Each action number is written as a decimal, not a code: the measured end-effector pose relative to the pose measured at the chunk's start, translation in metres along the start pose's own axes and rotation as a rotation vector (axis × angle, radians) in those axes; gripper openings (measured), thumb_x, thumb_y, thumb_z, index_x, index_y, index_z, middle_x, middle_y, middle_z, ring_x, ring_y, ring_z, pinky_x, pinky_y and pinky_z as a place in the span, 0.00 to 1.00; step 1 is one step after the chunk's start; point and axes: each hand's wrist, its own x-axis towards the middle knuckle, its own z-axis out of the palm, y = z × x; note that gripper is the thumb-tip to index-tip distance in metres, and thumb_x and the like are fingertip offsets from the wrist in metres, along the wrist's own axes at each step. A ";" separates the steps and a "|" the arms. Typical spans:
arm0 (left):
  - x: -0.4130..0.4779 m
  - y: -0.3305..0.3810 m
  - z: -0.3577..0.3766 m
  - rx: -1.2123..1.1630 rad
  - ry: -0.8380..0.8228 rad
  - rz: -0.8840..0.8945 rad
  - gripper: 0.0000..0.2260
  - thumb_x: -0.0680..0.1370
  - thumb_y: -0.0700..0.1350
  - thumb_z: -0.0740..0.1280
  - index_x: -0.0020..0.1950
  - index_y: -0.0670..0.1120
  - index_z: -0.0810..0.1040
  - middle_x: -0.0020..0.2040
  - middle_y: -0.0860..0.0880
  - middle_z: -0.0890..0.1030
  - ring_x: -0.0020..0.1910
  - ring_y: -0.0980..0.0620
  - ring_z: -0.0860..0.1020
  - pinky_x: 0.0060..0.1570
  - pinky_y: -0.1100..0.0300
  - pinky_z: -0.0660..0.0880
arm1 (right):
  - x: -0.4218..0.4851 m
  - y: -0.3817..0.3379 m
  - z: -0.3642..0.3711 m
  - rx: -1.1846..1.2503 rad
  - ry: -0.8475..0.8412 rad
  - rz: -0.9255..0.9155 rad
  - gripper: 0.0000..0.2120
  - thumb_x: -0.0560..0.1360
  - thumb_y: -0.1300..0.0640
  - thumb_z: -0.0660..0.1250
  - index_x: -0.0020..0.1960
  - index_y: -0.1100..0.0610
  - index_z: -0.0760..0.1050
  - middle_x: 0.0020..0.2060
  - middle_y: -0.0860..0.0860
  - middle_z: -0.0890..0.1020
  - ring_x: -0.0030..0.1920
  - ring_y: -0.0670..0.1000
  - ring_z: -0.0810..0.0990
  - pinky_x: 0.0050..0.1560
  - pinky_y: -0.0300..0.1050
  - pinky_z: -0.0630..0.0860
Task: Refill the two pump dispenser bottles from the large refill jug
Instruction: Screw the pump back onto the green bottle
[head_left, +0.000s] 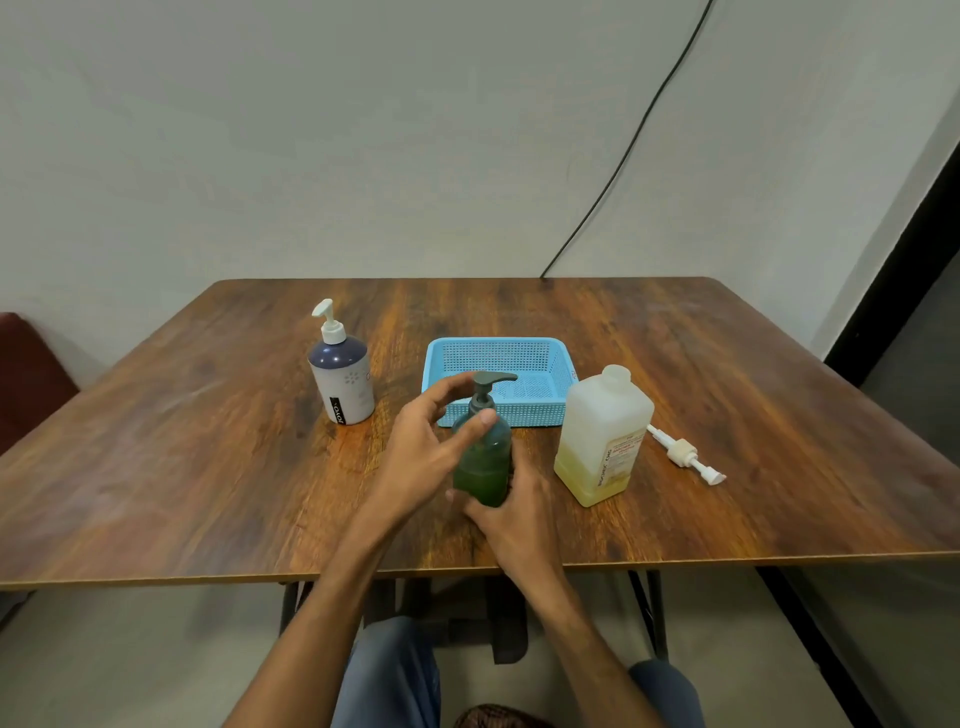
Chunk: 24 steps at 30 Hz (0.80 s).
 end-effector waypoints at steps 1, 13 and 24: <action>0.000 0.000 0.003 0.053 0.067 0.016 0.20 0.76 0.49 0.75 0.67 0.47 0.78 0.61 0.53 0.83 0.64 0.57 0.79 0.65 0.56 0.75 | 0.000 0.000 0.000 -0.004 -0.001 0.006 0.41 0.65 0.43 0.81 0.73 0.43 0.65 0.63 0.40 0.77 0.65 0.41 0.74 0.64 0.49 0.77; -0.003 -0.002 -0.003 -0.034 -0.051 -0.001 0.17 0.83 0.39 0.64 0.72 0.47 0.74 0.66 0.48 0.81 0.68 0.55 0.77 0.66 0.57 0.76 | 0.001 0.000 -0.001 -0.009 0.003 -0.016 0.38 0.65 0.44 0.81 0.70 0.45 0.68 0.59 0.42 0.79 0.61 0.42 0.76 0.59 0.50 0.79; 0.001 -0.009 0.011 0.043 0.239 0.075 0.13 0.73 0.45 0.77 0.56 0.43 0.83 0.53 0.52 0.85 0.56 0.57 0.82 0.54 0.66 0.79 | 0.000 0.000 0.000 0.010 -0.015 0.018 0.40 0.65 0.45 0.81 0.72 0.44 0.66 0.61 0.42 0.78 0.63 0.42 0.75 0.62 0.50 0.78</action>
